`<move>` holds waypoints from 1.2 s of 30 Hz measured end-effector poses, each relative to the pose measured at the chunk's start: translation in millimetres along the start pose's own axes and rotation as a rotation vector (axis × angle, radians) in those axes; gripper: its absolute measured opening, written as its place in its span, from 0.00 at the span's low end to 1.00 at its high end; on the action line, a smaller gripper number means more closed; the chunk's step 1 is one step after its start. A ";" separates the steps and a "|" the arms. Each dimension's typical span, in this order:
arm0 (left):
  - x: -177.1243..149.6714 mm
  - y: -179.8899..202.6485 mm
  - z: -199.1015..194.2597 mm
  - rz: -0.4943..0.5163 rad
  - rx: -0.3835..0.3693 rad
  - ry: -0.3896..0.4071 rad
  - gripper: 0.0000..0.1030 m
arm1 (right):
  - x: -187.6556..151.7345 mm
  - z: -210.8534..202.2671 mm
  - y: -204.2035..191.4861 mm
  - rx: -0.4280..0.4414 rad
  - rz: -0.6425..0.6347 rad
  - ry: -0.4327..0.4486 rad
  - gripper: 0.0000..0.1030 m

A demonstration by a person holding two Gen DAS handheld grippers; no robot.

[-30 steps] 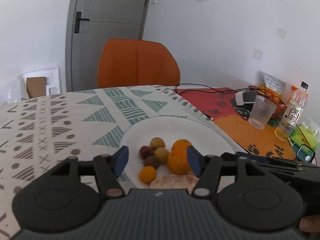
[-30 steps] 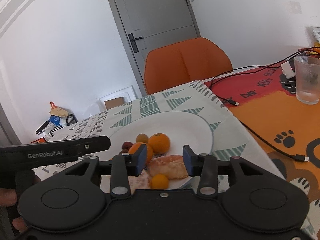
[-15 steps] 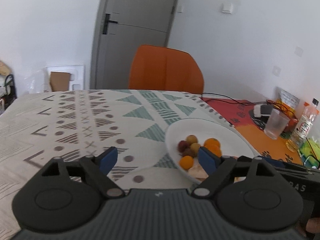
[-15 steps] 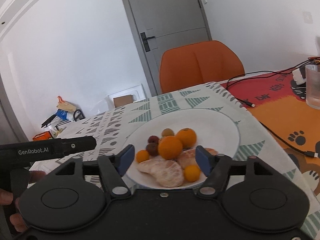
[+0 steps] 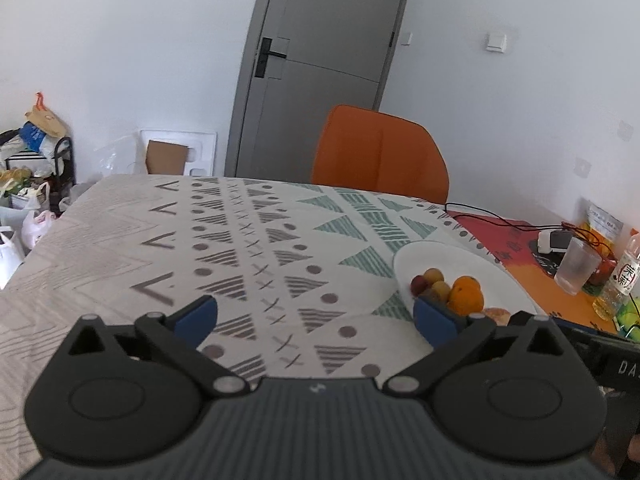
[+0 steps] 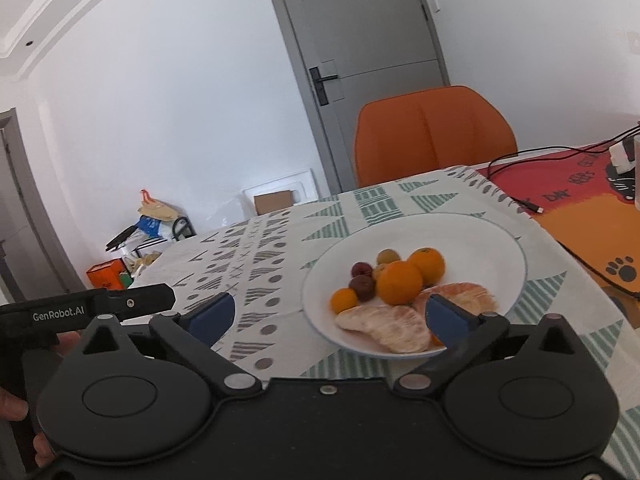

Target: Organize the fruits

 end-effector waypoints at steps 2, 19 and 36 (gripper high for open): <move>-2.9 -5.4 -6.2 -0.002 0.021 0.003 1.00 | -2.1 -1.7 -4.3 0.012 -0.004 -0.006 1.00; -20.1 -28.4 -60.0 0.003 0.099 0.003 1.00 | -11.4 -25.0 -27.7 0.101 -0.054 -0.056 1.00; -28.0 -30.6 -74.3 0.042 0.145 -0.022 1.00 | -18.2 -40.9 -30.2 0.089 -0.091 -0.067 1.00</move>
Point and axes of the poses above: each gripper's, at about its wrist camera, not at the fingertips, and z roughly the way its jaws point, y to its right, x to its top, the point moved 3 cm from there along z, roughly the way its jaws point
